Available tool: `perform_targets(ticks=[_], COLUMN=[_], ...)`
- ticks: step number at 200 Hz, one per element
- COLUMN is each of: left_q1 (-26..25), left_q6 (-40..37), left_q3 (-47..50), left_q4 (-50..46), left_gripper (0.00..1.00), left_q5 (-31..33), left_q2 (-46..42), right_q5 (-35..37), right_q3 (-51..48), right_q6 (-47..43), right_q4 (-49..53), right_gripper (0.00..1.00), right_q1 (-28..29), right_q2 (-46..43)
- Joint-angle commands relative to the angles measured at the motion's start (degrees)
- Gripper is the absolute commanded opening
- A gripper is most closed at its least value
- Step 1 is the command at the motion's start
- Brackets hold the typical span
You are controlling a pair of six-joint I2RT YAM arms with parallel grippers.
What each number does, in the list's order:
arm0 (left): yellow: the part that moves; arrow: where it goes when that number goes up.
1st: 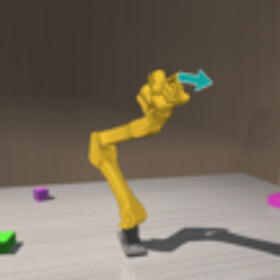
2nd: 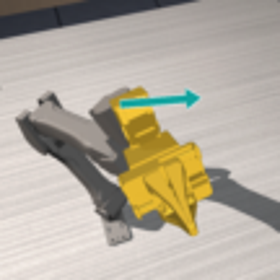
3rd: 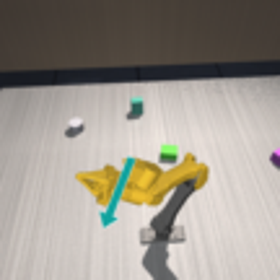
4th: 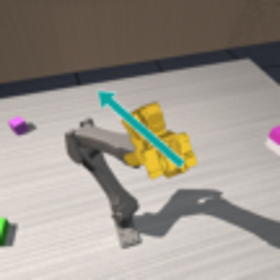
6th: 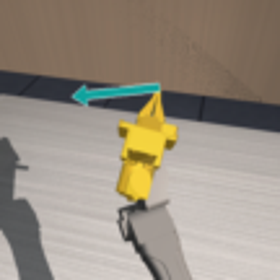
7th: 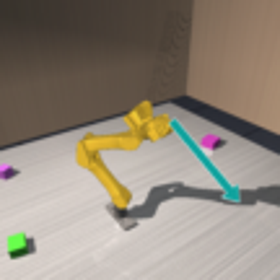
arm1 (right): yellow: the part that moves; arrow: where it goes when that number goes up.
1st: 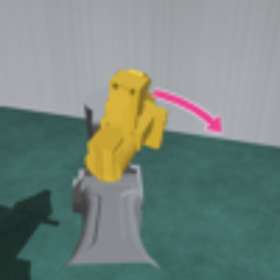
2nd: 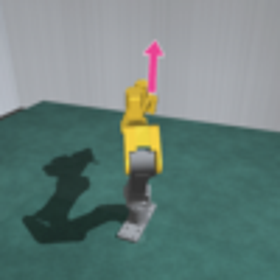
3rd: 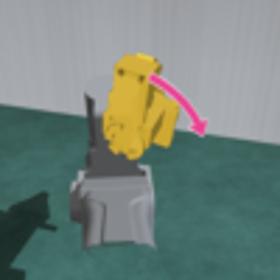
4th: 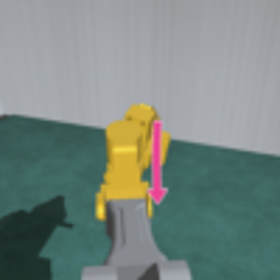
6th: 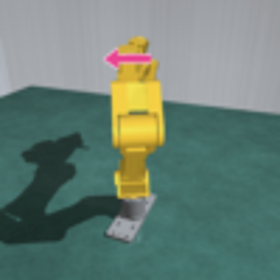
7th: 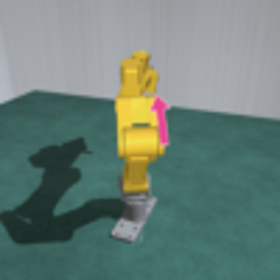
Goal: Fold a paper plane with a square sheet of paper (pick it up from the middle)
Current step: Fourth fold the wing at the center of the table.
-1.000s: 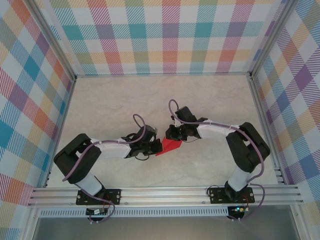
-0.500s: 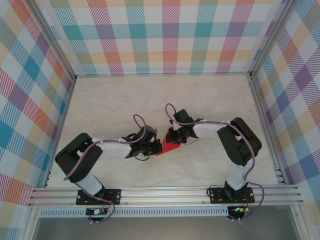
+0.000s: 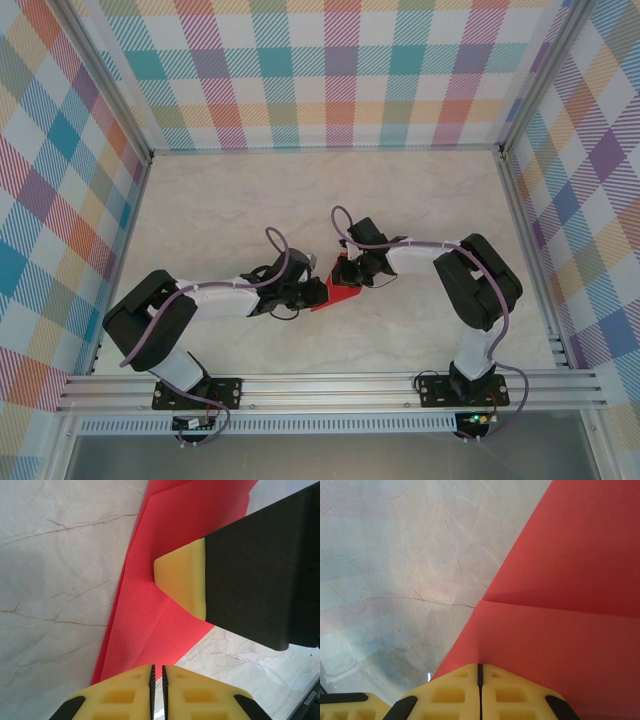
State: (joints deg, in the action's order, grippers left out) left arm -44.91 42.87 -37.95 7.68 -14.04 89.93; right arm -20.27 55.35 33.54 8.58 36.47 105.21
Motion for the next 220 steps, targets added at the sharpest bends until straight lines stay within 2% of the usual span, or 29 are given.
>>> perform_targets(ticks=[1, 90, 125, 171, 194, 220], left_q1=[-0.1, -0.2, -0.2, 0.3, 0.2, 0.2], left_q6=[0.5, 1.1, 1.2, 1.5, 0.4, -2.6], left_q3=[1.6, 4.0, 4.7, 8.4, 7.0, 3.6], left_q4=[-0.5, -7.6, -8.3, -12.6, -13.6, -18.9], left_gripper=[0.13, 0.11, 0.11, 0.11, 0.11, 0.11], left_q5=[-0.9, 3.0, 1.7, 3.2, 2.3, 3.2], left_q2=[0.6, 2.7, 0.3, -3.2, -4.7, -7.3], right_q5=[0.7, 1.8, 2.0, 2.2, 2.3, 2.4], right_q3=[0.3, 0.0, 0.0, -0.5, -0.6, -0.7], right_q6=[-1.0, -0.8, -0.8, -0.7, -0.6, -0.5], right_q4=[-0.3, 0.4, 0.8, 0.6, 0.7, 0.6], right_gripper=[0.06, 0.06, 0.06, 0.06, 0.06, 0.06], right_q1=[0.0, 0.0, -0.1, -0.1, -0.1, -0.1], right_q2=[2.3, 2.2, 2.2, 2.2, 2.4, 2.4])
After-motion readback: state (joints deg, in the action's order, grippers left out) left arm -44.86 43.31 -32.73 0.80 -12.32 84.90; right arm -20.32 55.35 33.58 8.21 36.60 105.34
